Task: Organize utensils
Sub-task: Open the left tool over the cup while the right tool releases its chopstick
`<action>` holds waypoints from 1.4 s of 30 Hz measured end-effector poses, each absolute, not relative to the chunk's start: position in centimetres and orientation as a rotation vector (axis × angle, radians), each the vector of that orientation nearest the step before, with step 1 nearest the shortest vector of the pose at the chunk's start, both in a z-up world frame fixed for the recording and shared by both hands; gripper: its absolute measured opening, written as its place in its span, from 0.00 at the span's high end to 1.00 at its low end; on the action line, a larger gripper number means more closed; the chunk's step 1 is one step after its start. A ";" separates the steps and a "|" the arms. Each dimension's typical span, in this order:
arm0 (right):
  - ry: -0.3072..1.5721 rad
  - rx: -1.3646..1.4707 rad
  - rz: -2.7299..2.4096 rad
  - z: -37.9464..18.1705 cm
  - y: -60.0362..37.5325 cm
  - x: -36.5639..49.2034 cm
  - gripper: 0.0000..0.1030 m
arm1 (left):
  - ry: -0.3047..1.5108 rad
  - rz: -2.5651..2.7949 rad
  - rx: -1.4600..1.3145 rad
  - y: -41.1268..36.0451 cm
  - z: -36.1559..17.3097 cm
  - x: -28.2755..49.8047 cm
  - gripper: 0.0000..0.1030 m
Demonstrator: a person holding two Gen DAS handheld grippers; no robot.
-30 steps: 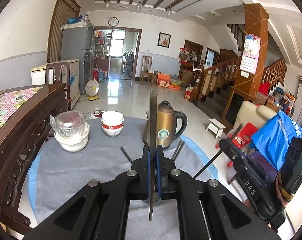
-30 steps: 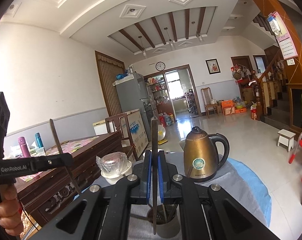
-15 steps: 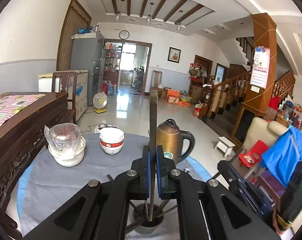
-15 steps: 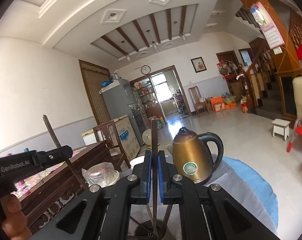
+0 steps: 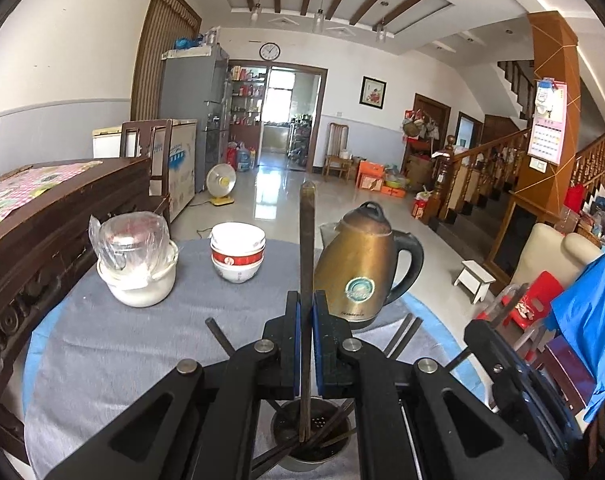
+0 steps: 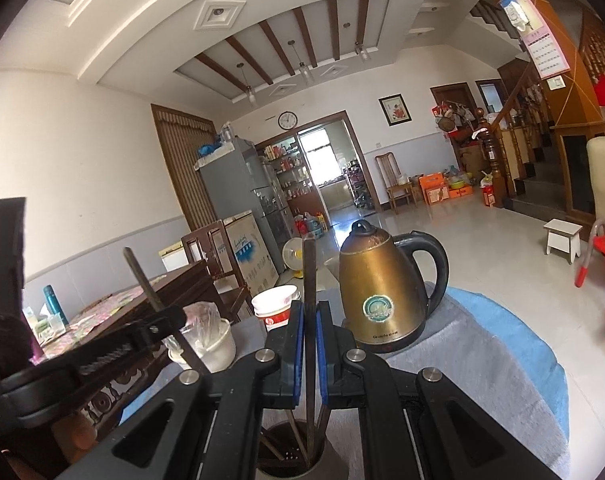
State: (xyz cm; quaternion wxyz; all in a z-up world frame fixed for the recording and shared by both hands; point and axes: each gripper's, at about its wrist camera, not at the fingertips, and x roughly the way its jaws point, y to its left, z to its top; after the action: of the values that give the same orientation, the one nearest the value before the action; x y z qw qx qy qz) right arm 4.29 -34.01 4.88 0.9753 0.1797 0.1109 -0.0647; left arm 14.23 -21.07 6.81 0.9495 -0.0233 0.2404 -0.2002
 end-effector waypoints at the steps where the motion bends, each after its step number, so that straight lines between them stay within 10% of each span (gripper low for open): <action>1: 0.230 0.362 -0.130 4.8 -34.0 4.3 0.94 | 0.491 -0.404 -0.044 -21.1 6.6 14.3 0.95; 14: 0.331 0.473 -0.070 2.4 -35.1 4.2 0.91 | 0.526 -0.353 0.049 -21.3 4.4 12.9 0.92; 19: 0.357 0.544 -0.036 1.5 -35.7 4.0 0.90 | 0.478 -0.314 0.104 -20.6 4.8 11.0 0.56; 42: 0.387 0.602 0.021 2.7 -31.9 -2.7 0.89 | 0.378 -0.201 0.180 -13.1 7.1 2.7 0.13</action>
State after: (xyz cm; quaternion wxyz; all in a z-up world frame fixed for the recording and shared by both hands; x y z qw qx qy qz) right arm -2.73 -31.93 2.68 0.9365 0.2948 0.1894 0.0104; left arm 2.68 -13.15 7.06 0.9731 0.0893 0.1875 -0.0995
